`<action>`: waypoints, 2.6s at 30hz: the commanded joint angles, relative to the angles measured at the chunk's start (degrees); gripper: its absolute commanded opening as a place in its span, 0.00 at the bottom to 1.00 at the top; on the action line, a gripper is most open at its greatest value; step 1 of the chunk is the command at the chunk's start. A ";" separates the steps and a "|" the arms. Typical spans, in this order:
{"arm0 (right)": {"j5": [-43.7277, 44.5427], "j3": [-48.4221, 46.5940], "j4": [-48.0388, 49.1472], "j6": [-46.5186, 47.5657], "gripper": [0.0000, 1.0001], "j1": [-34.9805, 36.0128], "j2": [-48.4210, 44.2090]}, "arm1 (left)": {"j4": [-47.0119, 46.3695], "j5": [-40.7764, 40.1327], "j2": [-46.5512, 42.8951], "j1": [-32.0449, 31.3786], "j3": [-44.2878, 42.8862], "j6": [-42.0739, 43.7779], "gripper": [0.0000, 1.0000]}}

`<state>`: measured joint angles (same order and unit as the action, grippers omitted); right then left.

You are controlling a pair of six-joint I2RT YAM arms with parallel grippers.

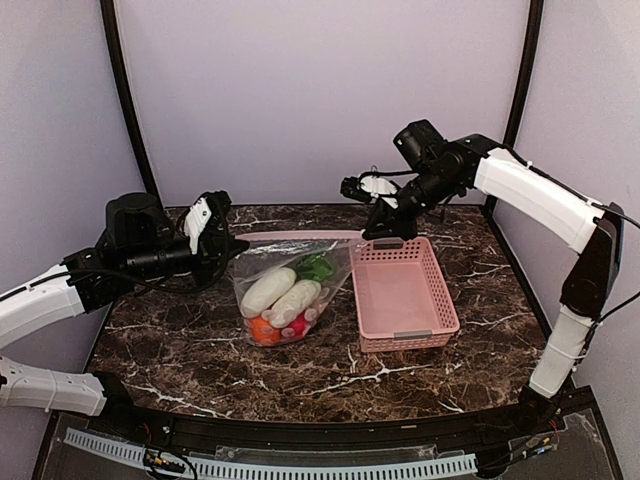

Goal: Place the food in the zip-top bag and seal the zipper
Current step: Zip the zipper on the zipper food storage bag, then place the zipper food storage bag at the center of the board.

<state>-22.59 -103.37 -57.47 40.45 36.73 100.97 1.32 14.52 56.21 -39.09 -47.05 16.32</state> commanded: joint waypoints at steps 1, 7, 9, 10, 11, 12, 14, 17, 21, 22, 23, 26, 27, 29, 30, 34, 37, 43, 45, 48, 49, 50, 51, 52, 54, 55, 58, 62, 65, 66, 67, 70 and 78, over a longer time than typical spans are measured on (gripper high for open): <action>1.37 -0.19 -3.47 -0.06 0.09 -1.84 0.21 | -1.12 0.29 -1.52 0.88 1.08 -0.36 0.01; -2.81 -4.91 -5.86 -0.98 0.38 -2.00 0.64 | -3.12 2.32 -1.00 0.86 2.13 -1.46 0.01; -4.35 -6.71 -6.30 -1.35 0.47 -2.49 0.18 | -3.46 3.21 -0.86 0.88 2.56 -1.55 0.01; -5.28 -7.46 -6.53 -1.52 0.51 -2.84 -0.05 | -3.86 3.73 -0.91 0.91 2.95 -1.79 0.01; -6.14 -8.24 -6.62 -1.89 0.53 -3.38 -0.25 | -4.08 3.88 -0.96 0.87 3.16 -1.85 0.01; -7.02 -8.90 -6.77 -2.21 0.55 -3.91 -0.37 | -4.47 4.05 -1.11 0.87 3.53 -2.00 0.01; -8.32 -9.69 -7.09 -2.91 0.57 -5.00 -0.57 | -5.12 4.09 -1.44 0.86 4.39 -2.14 0.01; -9.90 -9.08 -6.75 -4.26 0.59 -6.78 -0.84 | -6.07 3.92 -1.78 0.90 5.36 -2.21 0.01; -11.41 -6.30 -4.23 -6.51 0.61 -9.97 -1.62 | -6.91 3.52 -1.76 0.88 6.40 -0.99 0.01; -11.42 -5.29 -3.32 -7.17 0.61 -11.00 -1.97 | -7.28 3.42 -1.78 0.89 7.00 -0.88 0.01; -11.45 -4.31 -2.33 -8.06 0.62 -12.05 -2.33 | -8.20 3.06 -1.95 0.87 7.47 -1.07 0.01; -11.28 -0.63 0.45 -9.53 0.63 -15.67 -3.76 | -11.07 1.86 -2.35 0.94 10.84 -2.35 0.01; -10.72 1.50 2.02 -10.07 0.63 -16.99 -4.43 | -12.17 1.33 -2.31 0.94 11.87 -3.16 0.01; -10.51 5.80 5.12 -11.27 0.64 -19.84 -5.69 | -10.95 0.70 -1.64 1.02 10.88 -4.64 0.01; -10.97 7.91 6.76 -12.30 0.64 -21.48 -6.27 | -9.82 0.00 -1.37 0.97 10.33 -5.75 0.02; -15.71 16.08 14.37 -17.70 0.67 -28.46 -8.78 | -7.27 -1.46 -0.45 0.95 8.03 -5.66 0.02; -16.99 20.87 19.76 -19.66 0.71 -31.76 -10.17 | -5.09 -2.95 0.28 0.95 6.37 -5.46 0.01; -19.17 28.79 26.37 -20.49 0.77 -32.29 -10.76 | -7.23 8.82 -0.52 0.93 9.43 -3.69 0.01; -20.64 28.81 26.45 -20.66 0.80 -32.25 -10.16 | -6.76 13.59 -0.65 -0.01 9.34 -3.17 0.01; -23.12 27.89 26.14 -21.18 0.84 -32.25 -9.56 | -3.45 13.65 -1.03 -3.76 8.03 -0.46 0.01; -24.26 27.24 25.40 -21.06 0.87 -32.27 -9.32 | -1.33 12.19 -1.11 -6.05 7.68 0.18 0.01; -25.31 26.48 24.59 -20.88 0.97 -32.29 -9.08 | -0.23 11.58 -1.36 -7.17 7.08 1.32 0.01; -26.00 25.93 23.92 -20.85 0.99 -32.25 -8.97 | 1.39 10.61 -1.54 -8.79 6.89 1.94 0.01; -26.73 25.60 23.54 -20.62 0.99 -32.27 -9.04 | 2.01 10.22 -1.80 -9.42 6.75 2.13 0.01; -26.95 25.71 23.29 -19.96 0.99 -32.25 -9.32 | 3.03 9.68 -2.46 -10.75 6.94 2.63 0.02; -26.59 25.90 23.23 -19.58 0.99 -32.25 -9.38 | 3.37 9.70 -2.89 -11.32 7.09 3.08 0.02; -25.45 26.34 22.95 -19.03 0.99 -32.29 -9.38 | 4.17 10.08 -3.18 -12.51 7.50 4.60 0.04; -26.44 26.98 22.91 -18.38 0.99 -32.25 -9.56 | 6.15 7.42 -3.25 -16.46 7.18 8.87 0.06; -26.65 27.10 22.69 -17.98 0.99 -32.26 -9.43 | 7.41 2.64 -3.44 -19.77 6.29 13.19 0.07; -26.56 27.09 22.67 -17.87 0.99 -32.29 -9.39 | 7.53 1.88 -3.45 -21.13 6.06 13.86 0.07; -26.59 27.08 22.67 -17.86 0.99 -32.31 -9.27 | 7.90 0.52 -3.40 -21.78 5.55 14.98 0.07; -27.14 26.91 22.32 -17.55 0.99 -32.25 -8.74 | 9.11 -4.44 -3.22 -26.13 4.50 17.82 0.07; -27.50 26.51 21.32 -16.83 0.99 -32.27 -7.76 | 9.15 -13.38 -1.40 -29.64 4.10 21.24 0.05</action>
<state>-48.66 -76.29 -34.98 22.50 4.34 92.44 10.09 7.66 54.52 -68.51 -42.37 35.53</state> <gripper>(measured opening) 0.986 0.063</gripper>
